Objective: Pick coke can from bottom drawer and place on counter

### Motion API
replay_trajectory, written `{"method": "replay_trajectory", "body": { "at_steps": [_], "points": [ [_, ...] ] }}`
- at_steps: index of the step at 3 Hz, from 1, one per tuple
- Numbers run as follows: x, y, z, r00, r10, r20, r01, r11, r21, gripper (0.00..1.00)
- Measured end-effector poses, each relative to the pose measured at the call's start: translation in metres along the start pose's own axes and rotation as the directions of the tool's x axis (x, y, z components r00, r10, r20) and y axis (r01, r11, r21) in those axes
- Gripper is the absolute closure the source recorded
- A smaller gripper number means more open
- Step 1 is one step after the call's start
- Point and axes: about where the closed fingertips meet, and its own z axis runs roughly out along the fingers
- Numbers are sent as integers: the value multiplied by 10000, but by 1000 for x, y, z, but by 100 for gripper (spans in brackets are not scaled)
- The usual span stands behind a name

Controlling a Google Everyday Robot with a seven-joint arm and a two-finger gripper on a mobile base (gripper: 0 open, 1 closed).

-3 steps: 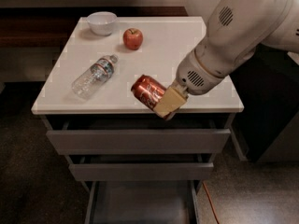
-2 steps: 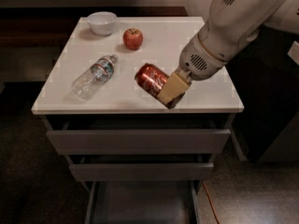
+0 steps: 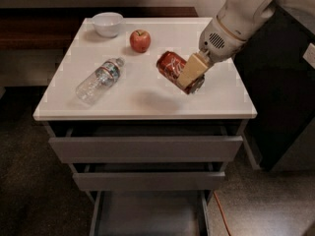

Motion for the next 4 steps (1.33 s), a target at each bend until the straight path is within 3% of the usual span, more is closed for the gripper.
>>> {"method": "replay_trajectory", "body": {
  "at_steps": [1, 2, 3, 4],
  "points": [
    [7, 29, 6, 9981, 420, 449, -417, 9991, -83, 100],
    [12, 43, 13, 9946, 605, 838, -595, 9981, -151, 100],
    [17, 55, 24, 9887, 757, 1296, -732, 9970, -240, 83],
    [19, 64, 39, 9822, 868, 1668, -850, 9962, -177, 58]
  ]
}}
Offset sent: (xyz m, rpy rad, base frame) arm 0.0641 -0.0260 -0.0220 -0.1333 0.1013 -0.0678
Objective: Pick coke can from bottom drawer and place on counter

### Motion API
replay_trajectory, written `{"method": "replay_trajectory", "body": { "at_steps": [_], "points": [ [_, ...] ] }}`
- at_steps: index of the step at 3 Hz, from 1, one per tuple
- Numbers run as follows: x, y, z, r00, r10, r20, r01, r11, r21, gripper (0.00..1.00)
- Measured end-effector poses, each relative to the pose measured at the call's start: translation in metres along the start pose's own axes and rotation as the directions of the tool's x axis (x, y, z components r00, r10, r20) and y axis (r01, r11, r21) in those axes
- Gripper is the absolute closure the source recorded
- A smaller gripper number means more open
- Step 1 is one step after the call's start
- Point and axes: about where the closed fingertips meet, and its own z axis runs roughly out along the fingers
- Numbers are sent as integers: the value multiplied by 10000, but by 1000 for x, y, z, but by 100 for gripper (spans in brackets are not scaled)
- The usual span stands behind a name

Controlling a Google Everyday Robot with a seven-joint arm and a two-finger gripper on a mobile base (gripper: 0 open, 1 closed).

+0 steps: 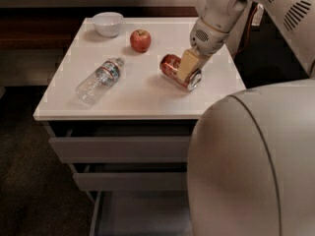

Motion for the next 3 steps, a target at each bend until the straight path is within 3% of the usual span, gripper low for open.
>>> {"method": "replay_trajectory", "body": {
  "at_steps": [2, 3],
  "points": [
    [8, 11, 24, 9985, 49, 547, -60, 9998, 190, 13],
    [10, 12, 26, 9987, -84, 497, 79, 9999, 109, 0]
  ]
}}
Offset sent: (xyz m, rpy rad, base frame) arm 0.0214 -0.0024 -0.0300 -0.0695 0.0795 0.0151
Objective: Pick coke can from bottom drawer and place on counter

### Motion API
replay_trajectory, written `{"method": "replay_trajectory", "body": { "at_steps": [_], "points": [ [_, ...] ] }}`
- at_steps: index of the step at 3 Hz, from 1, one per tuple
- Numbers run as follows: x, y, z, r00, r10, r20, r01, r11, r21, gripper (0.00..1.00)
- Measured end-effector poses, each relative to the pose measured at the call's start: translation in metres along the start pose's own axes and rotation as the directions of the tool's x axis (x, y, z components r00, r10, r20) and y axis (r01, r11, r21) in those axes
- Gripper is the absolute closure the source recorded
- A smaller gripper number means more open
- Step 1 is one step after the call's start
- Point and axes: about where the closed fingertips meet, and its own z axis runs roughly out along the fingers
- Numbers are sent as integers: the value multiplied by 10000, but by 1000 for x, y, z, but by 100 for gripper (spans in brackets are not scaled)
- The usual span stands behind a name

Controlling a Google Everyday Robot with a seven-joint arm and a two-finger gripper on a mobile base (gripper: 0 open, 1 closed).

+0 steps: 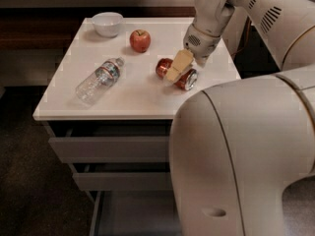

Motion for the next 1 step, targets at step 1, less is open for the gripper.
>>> {"method": "replay_trajectory", "body": {
  "at_steps": [1],
  "points": [
    [0, 0, 0, 10000, 0, -1, 0, 10000, 1, 0]
  ]
}}
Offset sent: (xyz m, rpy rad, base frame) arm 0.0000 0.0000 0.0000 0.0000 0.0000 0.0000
